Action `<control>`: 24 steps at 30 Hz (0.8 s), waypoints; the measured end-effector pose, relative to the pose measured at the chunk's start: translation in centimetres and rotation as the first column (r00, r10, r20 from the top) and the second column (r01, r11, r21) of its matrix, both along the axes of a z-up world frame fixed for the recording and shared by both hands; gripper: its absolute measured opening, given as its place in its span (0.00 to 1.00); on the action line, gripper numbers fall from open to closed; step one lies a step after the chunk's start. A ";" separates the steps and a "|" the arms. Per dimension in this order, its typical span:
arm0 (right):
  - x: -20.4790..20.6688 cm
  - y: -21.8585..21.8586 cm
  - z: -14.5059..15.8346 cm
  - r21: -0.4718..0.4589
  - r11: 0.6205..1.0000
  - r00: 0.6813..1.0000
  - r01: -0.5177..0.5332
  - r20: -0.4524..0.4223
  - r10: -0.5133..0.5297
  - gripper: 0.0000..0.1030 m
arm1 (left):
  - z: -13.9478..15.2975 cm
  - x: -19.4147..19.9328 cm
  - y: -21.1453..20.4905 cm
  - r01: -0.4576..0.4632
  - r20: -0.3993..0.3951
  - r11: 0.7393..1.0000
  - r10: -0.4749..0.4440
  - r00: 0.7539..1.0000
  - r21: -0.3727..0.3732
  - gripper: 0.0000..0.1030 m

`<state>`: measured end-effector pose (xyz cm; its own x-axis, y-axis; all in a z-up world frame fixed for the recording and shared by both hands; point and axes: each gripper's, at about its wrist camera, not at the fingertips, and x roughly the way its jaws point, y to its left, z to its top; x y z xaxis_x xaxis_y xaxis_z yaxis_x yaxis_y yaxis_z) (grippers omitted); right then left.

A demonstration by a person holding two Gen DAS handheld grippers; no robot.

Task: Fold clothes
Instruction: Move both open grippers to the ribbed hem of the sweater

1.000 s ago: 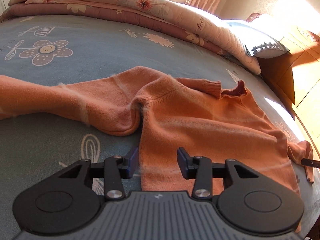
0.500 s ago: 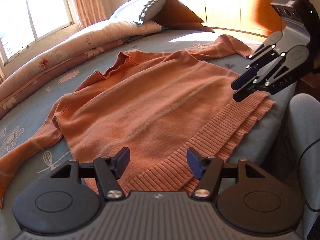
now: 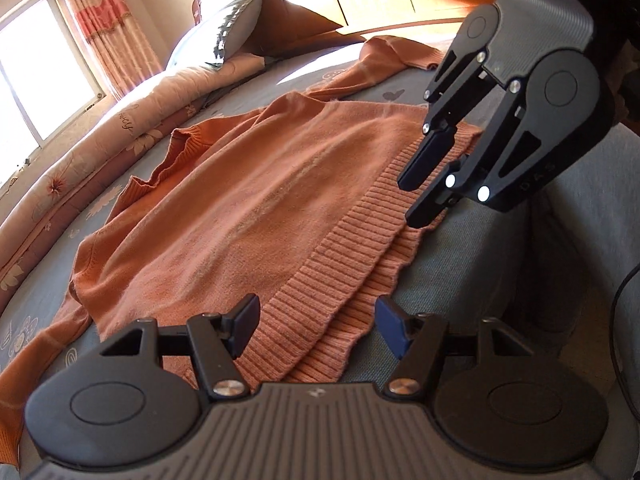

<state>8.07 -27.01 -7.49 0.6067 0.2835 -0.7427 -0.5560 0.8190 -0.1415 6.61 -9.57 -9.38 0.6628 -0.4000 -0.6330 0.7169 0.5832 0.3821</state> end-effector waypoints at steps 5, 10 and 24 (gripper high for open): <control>1.4 -0.5 -1.1 0.119 0.993 0.993 0.002 -0.114 0.012 0.29 | -0.1 1.5 -0.5 0.019 -0.148 0.999 -0.025 0.989 -0.039 0.63; 2.5 -1.3 -2.5 0.212 0.974 0.979 0.073 -0.202 -0.029 0.29 | -1.2 2.4 -0.6 0.028 -0.299 0.997 -0.048 0.953 -0.071 0.63; 3.1 -3.3 -2.4 0.349 0.921 0.959 0.171 -0.273 -0.075 0.29 | -0.5 5.1 -1.0 -0.036 -0.387 0.986 -0.030 0.921 -0.163 0.73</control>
<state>11.14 -30.34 -9.90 0.4633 0.4990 -0.7324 -0.4252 0.8503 0.3103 11.69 -10.57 -9.91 0.3805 -0.5182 -0.7659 0.7871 0.6163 -0.0259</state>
